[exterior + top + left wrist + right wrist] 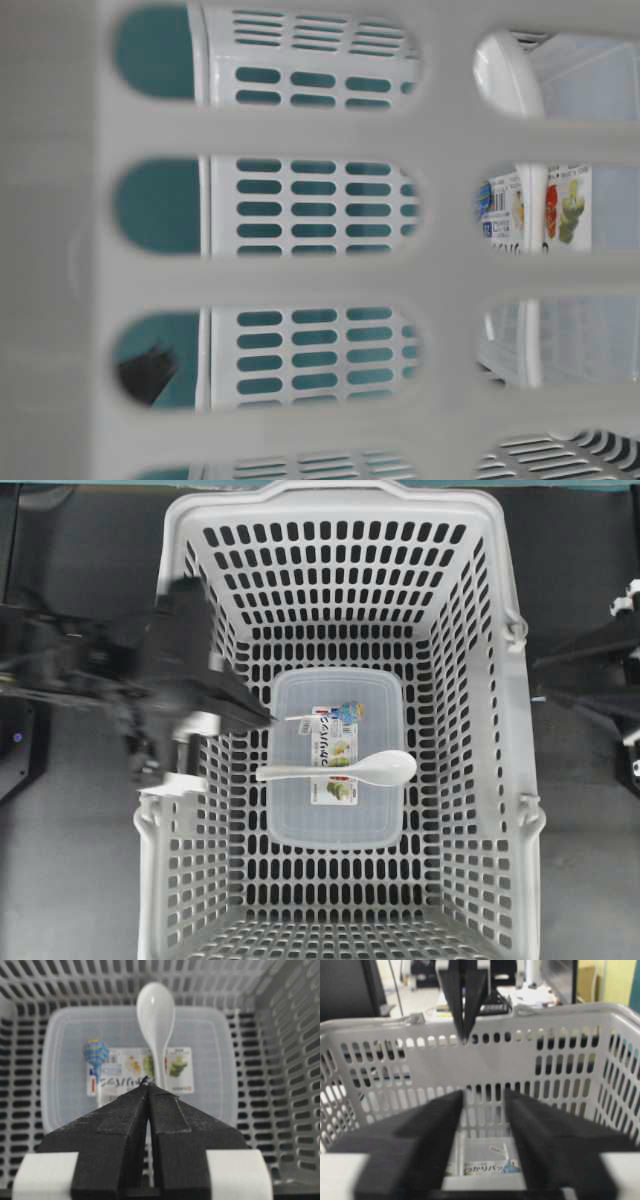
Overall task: Pick up the chinese spoon from the shopping basket with the left arm.
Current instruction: 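Lower the open left gripper around the white spoon's handle, then close the left gripper on the spoon handle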
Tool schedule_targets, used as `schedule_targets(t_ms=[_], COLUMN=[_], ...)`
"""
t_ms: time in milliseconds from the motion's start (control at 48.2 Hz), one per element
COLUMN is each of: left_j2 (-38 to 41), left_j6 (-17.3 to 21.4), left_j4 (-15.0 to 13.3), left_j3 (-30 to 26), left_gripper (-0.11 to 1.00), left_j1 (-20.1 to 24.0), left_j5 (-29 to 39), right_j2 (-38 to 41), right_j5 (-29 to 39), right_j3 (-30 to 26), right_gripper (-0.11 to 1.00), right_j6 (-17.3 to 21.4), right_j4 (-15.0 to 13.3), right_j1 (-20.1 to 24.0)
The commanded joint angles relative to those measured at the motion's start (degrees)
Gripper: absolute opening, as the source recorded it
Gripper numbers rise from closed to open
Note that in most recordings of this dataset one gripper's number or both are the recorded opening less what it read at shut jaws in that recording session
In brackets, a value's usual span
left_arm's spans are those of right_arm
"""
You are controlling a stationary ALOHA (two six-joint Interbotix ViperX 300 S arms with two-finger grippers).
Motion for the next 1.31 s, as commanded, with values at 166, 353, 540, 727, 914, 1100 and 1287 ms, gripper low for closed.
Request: schedule_targets(t_ms=[166, 353, 540, 727, 914, 1100, 1287], left_j2=[9.5, 16.1, 21.9, 25.4, 27.7, 29.2, 29.4], left_j6=[-1.1, -1.0, -1.1, -1.0, -0.9, -0.8, -0.9], left_j4=[0.2, 0.2, 0.2, 0.2, 0.2, 0.2, 0.2], left_j3=[-9.5, -13.5, -15.4, -14.7, -13.7, -13.5, -13.5], left_gripper=[0.22, 0.77, 0.87, 0.85, 0.85, 0.84, 0.74], left_j1=[-1.0, -1.9, -2.1, -2.1, -1.8, -1.9, -1.9], left_j5=[4.5, 7.6, 9.5, 9.5, 9.2, 7.9, 7.0], right_j2=[0.3, 0.3, 0.2, 0.2, 0.3, 0.3, 0.2], right_j5=[-0.4, -0.4, -0.5, -0.5, -0.5, -0.3, -0.3], right_j3=[-1.2, -1.2, -1.3, -1.2, -1.2, -1.1, -1.0], right_gripper=[0.66, 0.66, 0.66, 0.66, 0.65, 0.65, 0.65], right_j6=[0.0, 0.0, 0.0, 0.0, 0.0, 0.0, 0.0], right_j4=[0.3, 0.3, 0.2, 0.2, 0.3, 0.3, 0.3], right_j1=[0.1, 0.1, 0.1, 0.2, 0.1, 0.1, 0.1])
